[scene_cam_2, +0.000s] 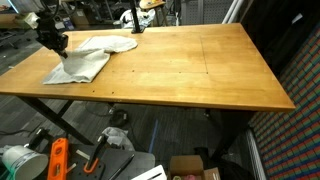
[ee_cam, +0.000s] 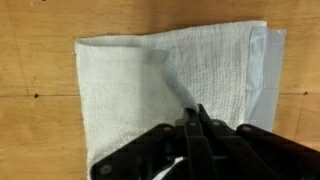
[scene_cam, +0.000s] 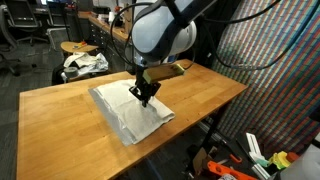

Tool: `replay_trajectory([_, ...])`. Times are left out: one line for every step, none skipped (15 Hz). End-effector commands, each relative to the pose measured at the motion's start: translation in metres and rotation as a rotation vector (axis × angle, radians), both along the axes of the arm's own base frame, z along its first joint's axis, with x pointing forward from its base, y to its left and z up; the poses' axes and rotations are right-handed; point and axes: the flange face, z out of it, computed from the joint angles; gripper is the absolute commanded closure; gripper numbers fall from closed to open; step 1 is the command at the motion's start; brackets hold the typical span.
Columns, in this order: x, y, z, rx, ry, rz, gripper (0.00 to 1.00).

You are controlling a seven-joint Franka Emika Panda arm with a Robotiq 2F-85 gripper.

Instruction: Fold the cloth

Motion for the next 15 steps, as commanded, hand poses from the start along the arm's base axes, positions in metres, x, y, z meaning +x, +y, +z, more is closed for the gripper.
replay_trajectory([-0.007, 0.012, 0.001, -0.015, -0.026, 0.007, 0.98])
replay_trajectory([-0.008, 0.015, 0.000, -0.014, -0.027, 0.008, 0.98])
replay_trajectory([-0.009, 0.018, -0.001, -0.012, -0.030, 0.007, 0.98])
replay_trajectory([-0.010, 0.020, -0.002, -0.008, -0.039, 0.004, 0.98])
replay_trajectory([-0.010, 0.022, -0.004, -0.011, -0.048, 0.007, 0.98])
replay_trajectory([-0.011, 0.024, -0.005, -0.011, -0.056, 0.007, 0.98])
replay_trajectory([-0.012, 0.026, -0.007, -0.012, -0.056, 0.010, 0.98])
replay_trajectory([-0.013, 0.028, -0.008, -0.011, -0.056, 0.014, 0.98])
replay_trajectory([-0.014, 0.030, -0.010, -0.012, -0.054, 0.016, 0.98])
replay_trajectory([-0.015, 0.031, -0.011, -0.011, -0.051, 0.019, 0.98])
replay_trajectory([-0.016, 0.033, -0.013, -0.010, -0.045, 0.024, 0.98])
replay_trajectory([-0.017, 0.036, -0.015, -0.008, -0.039, 0.027, 0.98])
replay_trajectory([-0.018, 0.038, -0.017, 0.000, -0.033, 0.028, 0.98])
replay_trajectory([-0.019, 0.041, -0.020, 0.012, -0.044, 0.020, 0.98])
replay_trajectory([-0.022, 0.048, -0.023, 0.023, -0.046, 0.017, 0.98])
